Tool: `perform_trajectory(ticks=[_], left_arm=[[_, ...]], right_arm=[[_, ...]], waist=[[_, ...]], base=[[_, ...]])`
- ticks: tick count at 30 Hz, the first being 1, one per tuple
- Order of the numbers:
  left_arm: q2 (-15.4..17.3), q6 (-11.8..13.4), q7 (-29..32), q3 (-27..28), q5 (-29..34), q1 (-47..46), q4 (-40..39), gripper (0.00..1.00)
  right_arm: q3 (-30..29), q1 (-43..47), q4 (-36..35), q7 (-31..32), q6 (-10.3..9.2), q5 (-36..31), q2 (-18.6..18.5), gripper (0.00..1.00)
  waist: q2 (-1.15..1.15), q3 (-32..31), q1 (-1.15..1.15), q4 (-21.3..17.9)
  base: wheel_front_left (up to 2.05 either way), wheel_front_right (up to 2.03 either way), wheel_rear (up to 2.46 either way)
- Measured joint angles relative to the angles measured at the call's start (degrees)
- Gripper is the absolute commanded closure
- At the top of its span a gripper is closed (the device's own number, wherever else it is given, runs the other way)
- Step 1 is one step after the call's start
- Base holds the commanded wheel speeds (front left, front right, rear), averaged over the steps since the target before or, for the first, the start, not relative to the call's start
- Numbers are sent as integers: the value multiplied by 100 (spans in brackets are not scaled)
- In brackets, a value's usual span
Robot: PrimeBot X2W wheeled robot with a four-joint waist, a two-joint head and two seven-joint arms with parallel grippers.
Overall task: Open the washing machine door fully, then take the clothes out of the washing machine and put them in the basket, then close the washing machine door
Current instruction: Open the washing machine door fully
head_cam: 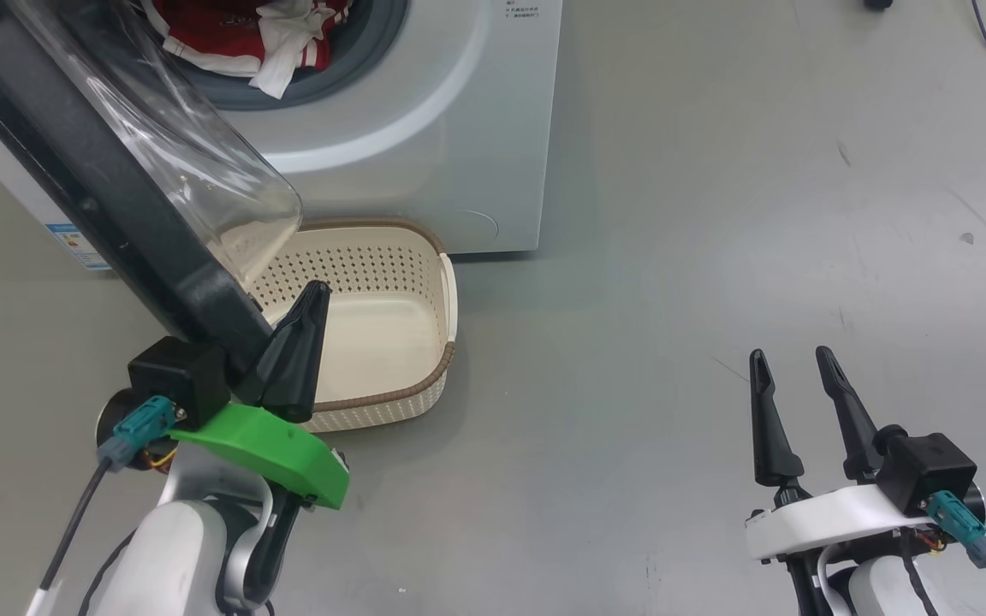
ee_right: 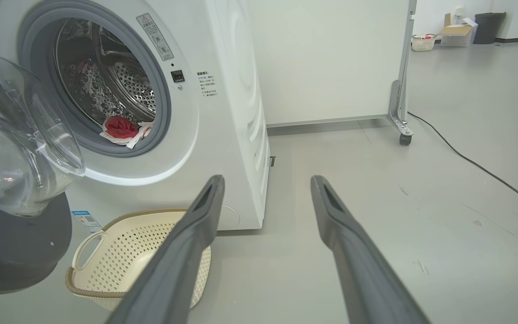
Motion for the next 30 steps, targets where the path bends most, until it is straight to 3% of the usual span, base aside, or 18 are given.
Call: perform_trajectory(ticks=[11,30], left_arm=[[-35,225,65,232,-59,58,391,100],[-129,218,-191,115,-56,6,667,100]], right_arm=[[-130,-101,-36,0,59,-64,66,0],[-426,-93,29,0,127,-105,52,0]], waist=[[0,51,0,-32],[0,31,0,384]], base=[[0,0,0],[0,0,0]])
